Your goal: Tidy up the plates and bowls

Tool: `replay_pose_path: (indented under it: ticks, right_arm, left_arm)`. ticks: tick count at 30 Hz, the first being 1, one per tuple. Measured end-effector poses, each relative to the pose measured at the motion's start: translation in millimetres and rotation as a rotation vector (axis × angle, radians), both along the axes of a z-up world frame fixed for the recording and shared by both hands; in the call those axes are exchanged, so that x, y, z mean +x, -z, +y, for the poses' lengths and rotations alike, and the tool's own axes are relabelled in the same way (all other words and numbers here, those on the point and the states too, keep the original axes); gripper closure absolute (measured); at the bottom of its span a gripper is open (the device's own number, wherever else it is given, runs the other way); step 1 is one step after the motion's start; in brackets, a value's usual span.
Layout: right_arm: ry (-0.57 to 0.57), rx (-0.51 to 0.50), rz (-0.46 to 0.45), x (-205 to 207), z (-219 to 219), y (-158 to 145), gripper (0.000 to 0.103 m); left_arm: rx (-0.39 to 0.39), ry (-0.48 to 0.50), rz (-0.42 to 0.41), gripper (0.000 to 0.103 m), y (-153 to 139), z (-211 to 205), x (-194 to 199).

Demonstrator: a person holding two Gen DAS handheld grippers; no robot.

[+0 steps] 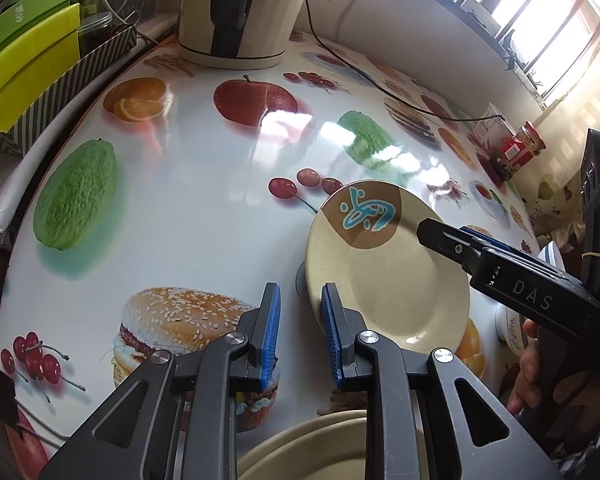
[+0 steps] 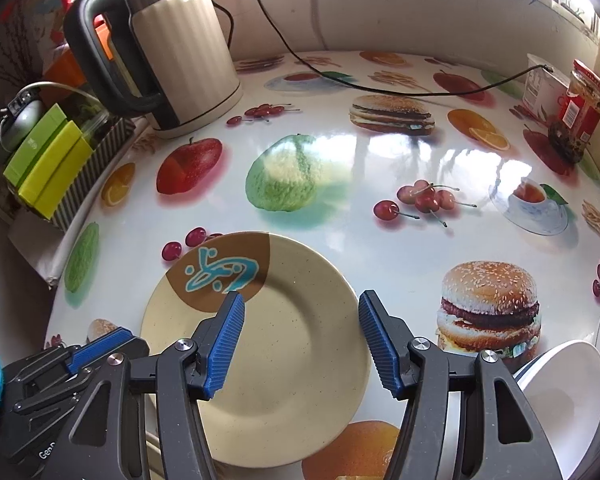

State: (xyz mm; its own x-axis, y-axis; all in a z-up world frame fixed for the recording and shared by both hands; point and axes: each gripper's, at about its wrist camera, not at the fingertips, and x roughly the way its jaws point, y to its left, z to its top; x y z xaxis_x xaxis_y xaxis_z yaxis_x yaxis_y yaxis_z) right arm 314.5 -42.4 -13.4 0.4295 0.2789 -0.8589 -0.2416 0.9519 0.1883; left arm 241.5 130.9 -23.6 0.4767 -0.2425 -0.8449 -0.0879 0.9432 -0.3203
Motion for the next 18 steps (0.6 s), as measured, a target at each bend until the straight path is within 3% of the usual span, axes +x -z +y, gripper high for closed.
replay_pose_path:
  ticks: [4, 8, 11, 18]
  right_arm:
    - [0.008, 0.043, 0.027, 3.1, -1.5, -1.2, 0.043]
    - [0.021, -0.064, 0.032, 6.8, 4.3, 1.9, 0.043]
    - [0.003, -0.072, 0.044, 7.2, 5.9, 6.5, 0.042]
    - [0.024, 0.002, 0.083, 8.2, 2.6, 6.9, 0.042]
  left_arm:
    - [0.0, -0.004, 0.0, 0.081, -0.4, 1.4, -1.2]
    - [0.01, -0.01, 0.005, 0.081, -0.6, 2.1, -1.6]
    - [0.007, -0.012, 0.003, 0.081, -1.3, 3.0, -2.1]
    - [0.009, -0.031, 0.006, 0.081, -1.6, 9.5, -5.8]
